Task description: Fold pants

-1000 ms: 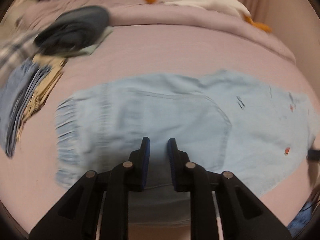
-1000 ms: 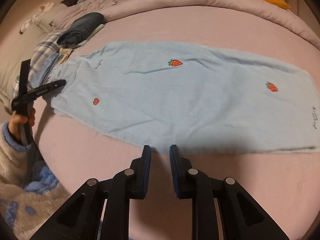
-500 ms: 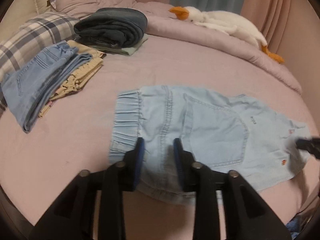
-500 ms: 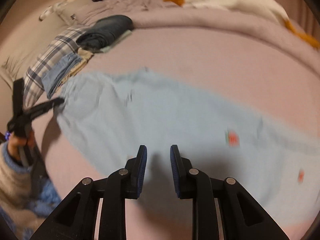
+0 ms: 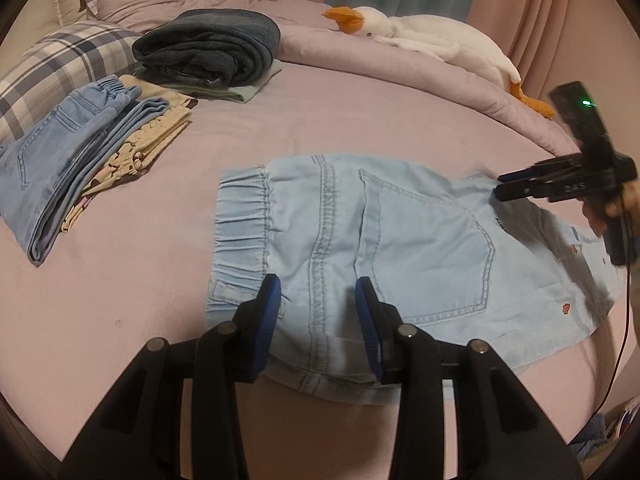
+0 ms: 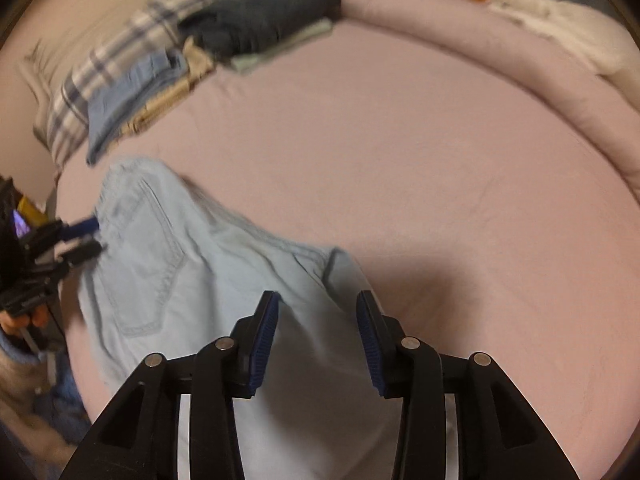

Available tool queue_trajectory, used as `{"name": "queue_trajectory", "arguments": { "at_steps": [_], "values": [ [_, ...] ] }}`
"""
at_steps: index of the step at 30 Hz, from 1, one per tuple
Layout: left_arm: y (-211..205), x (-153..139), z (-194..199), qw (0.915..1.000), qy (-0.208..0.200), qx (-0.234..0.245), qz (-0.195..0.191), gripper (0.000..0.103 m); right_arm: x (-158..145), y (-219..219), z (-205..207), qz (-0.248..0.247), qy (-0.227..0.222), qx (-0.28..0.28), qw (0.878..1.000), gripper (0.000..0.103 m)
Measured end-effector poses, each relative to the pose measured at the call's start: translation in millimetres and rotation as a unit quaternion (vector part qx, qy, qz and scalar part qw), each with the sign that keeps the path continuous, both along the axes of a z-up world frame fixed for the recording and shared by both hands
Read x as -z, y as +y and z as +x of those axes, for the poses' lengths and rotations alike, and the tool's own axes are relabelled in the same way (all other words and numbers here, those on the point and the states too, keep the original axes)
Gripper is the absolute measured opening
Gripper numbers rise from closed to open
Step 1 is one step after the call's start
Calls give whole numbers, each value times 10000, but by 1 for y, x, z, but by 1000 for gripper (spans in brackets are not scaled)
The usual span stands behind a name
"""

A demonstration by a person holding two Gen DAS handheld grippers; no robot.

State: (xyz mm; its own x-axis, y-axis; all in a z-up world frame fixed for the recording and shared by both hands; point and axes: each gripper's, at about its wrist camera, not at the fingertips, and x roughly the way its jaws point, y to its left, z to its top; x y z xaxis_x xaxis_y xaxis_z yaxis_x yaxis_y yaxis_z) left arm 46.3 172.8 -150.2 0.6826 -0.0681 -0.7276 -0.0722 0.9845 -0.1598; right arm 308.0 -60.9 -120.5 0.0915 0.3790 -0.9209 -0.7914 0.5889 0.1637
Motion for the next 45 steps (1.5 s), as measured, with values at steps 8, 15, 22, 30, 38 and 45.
{"name": "queue_trajectory", "arguments": {
  "at_steps": [8, 15, 22, 30, 38, 45],
  "values": [
    [0, 2, 7, 9999, 66, 0, 78, 38, -4, 21, -6, -365, -317, -382, 9981, 6],
    [-8, -1, 10, 9990, 219, -35, 393, 38, -20, 5, -32, 41, -640, 409, 9971, 25],
    [-41, -6, 0, 9967, 97, 471, 648, 40, -33, -38, -137, 559, -901, 400, 9936, 34],
    [-36, 14, -11, 9954, 470, 652, 520, 43, -7, -88, -228, 587, -493, 503, 9958, 34],
    [-66, -15, -13, 9958, 225, 722, 513, 40, -50, -247, -193, 1762, -692, 3115, 9312, 34],
    [-146, -6, 14, 9865, 236, 1616, 83, 42, -25, -372, -187, 1906, -636, 4865, 8503, 35]
  ]
}}
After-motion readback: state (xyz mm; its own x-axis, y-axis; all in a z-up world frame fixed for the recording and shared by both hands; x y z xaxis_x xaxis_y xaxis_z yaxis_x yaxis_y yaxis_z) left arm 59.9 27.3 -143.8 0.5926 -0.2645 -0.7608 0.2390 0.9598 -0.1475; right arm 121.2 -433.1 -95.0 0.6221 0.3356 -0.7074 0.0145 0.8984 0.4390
